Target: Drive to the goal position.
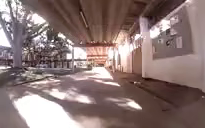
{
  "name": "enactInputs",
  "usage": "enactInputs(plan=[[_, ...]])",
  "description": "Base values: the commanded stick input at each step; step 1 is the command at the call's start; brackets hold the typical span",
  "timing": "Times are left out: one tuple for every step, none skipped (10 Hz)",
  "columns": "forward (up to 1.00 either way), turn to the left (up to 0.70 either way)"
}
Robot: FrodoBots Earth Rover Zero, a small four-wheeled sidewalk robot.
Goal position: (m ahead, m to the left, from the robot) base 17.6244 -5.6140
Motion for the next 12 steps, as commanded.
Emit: enactInputs(plan=[[1.0,0.01],[1.0,0.01],[1.0,0.01],[1.0,0.01],[1.0,0.01],[1.0,0.01],[1.0,0.01],[1.0,0.01],[1.0,0.01],[1.0,0.01],[1.0,0.01],[1.0,0.19]])
